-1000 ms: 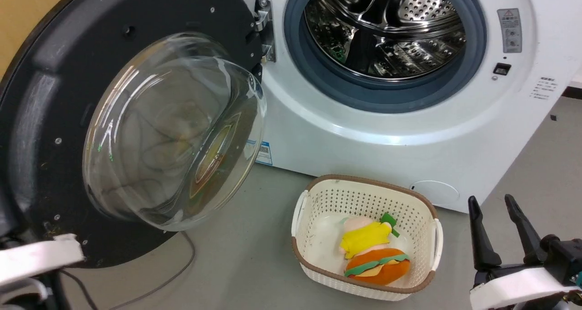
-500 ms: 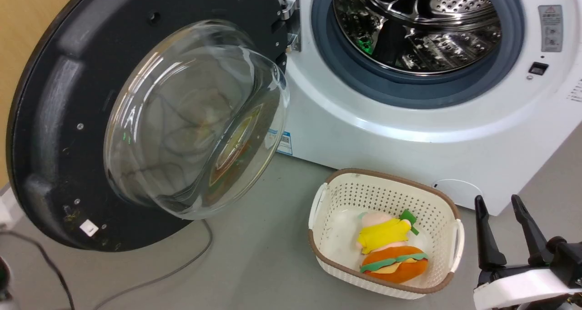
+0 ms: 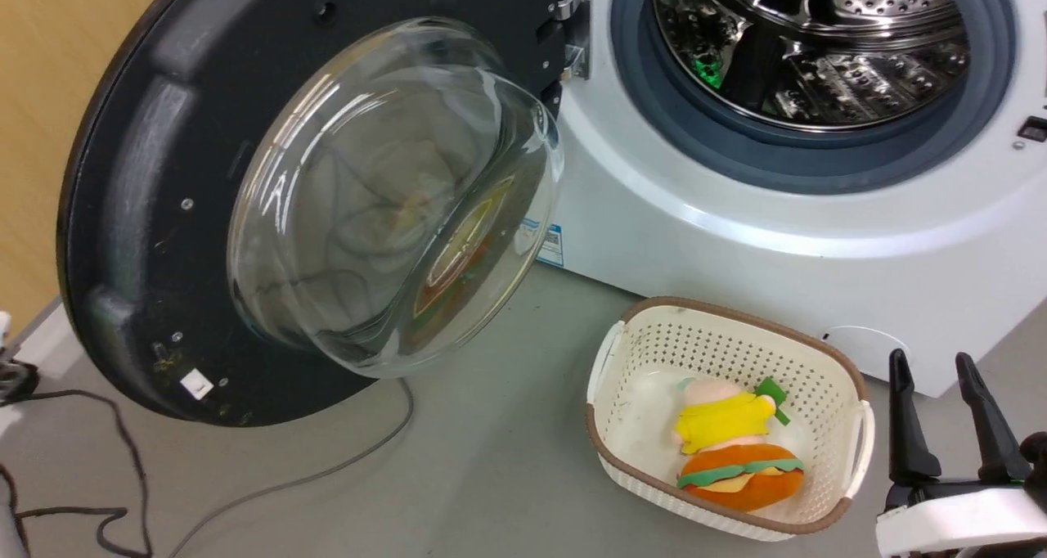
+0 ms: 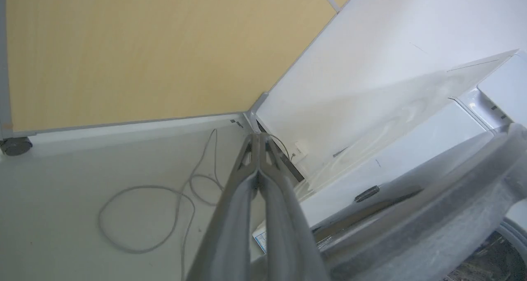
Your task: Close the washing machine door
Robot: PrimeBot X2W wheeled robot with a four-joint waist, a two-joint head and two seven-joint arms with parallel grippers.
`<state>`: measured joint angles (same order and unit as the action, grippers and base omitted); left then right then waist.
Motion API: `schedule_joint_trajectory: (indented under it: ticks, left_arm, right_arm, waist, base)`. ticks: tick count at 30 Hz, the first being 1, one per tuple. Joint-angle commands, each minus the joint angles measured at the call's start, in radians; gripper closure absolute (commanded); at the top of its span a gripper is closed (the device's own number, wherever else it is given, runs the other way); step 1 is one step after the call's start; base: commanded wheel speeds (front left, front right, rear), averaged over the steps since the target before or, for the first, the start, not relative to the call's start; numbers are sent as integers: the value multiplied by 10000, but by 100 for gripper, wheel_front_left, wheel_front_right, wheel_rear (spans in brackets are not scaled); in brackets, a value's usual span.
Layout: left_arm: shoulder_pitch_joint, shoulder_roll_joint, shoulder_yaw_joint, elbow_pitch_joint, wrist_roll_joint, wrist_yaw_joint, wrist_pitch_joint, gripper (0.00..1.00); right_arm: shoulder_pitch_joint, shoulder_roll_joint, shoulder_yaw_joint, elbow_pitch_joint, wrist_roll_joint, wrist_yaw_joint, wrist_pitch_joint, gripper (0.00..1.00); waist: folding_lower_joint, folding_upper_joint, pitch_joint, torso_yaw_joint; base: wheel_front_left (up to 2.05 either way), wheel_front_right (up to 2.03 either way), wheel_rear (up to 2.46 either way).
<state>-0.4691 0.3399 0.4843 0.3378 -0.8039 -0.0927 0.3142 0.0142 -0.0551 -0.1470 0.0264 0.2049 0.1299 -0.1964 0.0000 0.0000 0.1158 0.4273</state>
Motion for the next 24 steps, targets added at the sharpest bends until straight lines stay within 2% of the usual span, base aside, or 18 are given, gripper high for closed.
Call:
schedule_joint_trajectory:
  ticks: [1, 9, 18, 24]
  left_arm:
    - [-143, 76, -49, 88, -362, -87, 274, 100]
    - [623, 219, -1020, -125, -2160, -176, 1952, 100]
    - [1707, 536, -1944, -713, -3802, -274, 2832, 100]
    - [2291, 501, -2651, -1571, -4967, -339, 3397, 100]
  right_arm:
    - [3, 38, -54, 50, 83, 6, -98, 0]
    - [-61, 42, -68, 179, 247, 7, -265, 0]
    - [-17, 45, -272, 312, 469, 7, -453, 0]
    - [-46, 48, -318, 449, 582, 8, -578, 0]
  waist:
    - [0, 0, 36, 74]
    - [0, 0, 39, 414]
    - [0, 0, 20, 803]
    - [0, 0, -4, 1067]
  base:
    - [0, 0, 0]
    - [0, 0, 0]
    - [0, 0, 0]
    - [0, 0, 0]
